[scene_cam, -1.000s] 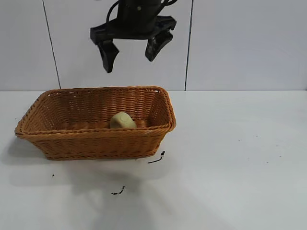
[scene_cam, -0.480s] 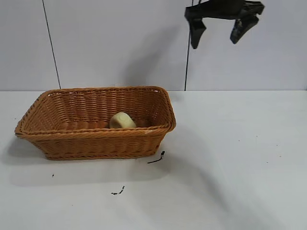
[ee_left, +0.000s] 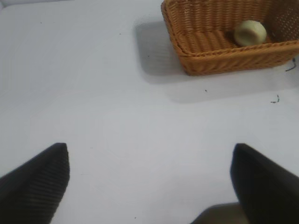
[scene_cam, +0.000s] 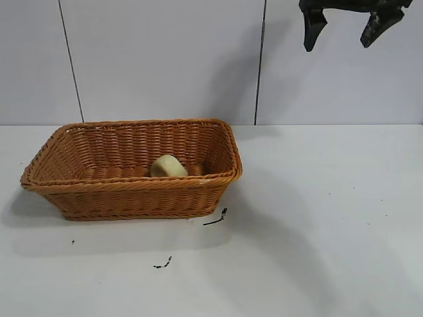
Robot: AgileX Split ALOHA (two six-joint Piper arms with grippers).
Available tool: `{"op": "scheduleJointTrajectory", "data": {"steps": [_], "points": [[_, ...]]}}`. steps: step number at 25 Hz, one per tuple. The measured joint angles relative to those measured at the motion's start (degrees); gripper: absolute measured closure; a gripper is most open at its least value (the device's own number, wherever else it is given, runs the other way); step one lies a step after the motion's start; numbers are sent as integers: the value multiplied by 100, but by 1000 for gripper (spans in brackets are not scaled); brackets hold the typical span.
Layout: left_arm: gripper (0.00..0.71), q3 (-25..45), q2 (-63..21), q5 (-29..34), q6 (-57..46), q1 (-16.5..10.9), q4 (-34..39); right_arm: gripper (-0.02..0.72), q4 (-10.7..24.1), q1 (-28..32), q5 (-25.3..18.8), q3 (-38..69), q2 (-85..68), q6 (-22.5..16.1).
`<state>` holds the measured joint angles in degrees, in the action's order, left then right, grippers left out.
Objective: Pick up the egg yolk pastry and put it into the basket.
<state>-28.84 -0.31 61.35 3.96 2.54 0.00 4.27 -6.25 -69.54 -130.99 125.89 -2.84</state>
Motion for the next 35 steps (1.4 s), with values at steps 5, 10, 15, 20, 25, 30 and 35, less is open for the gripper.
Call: {"op": "scheduleJointTrajectory", "data": {"steps": [5,10,15,20,25,30,35], "points": [[14,0,0,0,0,0,0,10,99,0,7,1295,-1220,0],[14,0,0,0,0,0,0,10,80,0,7,3114,-2876,0],[14,0,0,0,0,0,0,10,-180,0,0,5000,-4716,0],[14,0,0,0,0,0,0,10,-478,0,5,6875,-6749,0],[14,0,0,0,0,0,0,10,-478,0,588,8427,-8702,0],[14,0,0,0,0,0,0,10,-484,0,910,9645,-10497,199],[14,0,0,0,0,0,0,10,-484,0,961,10293,-11580,284]]}}
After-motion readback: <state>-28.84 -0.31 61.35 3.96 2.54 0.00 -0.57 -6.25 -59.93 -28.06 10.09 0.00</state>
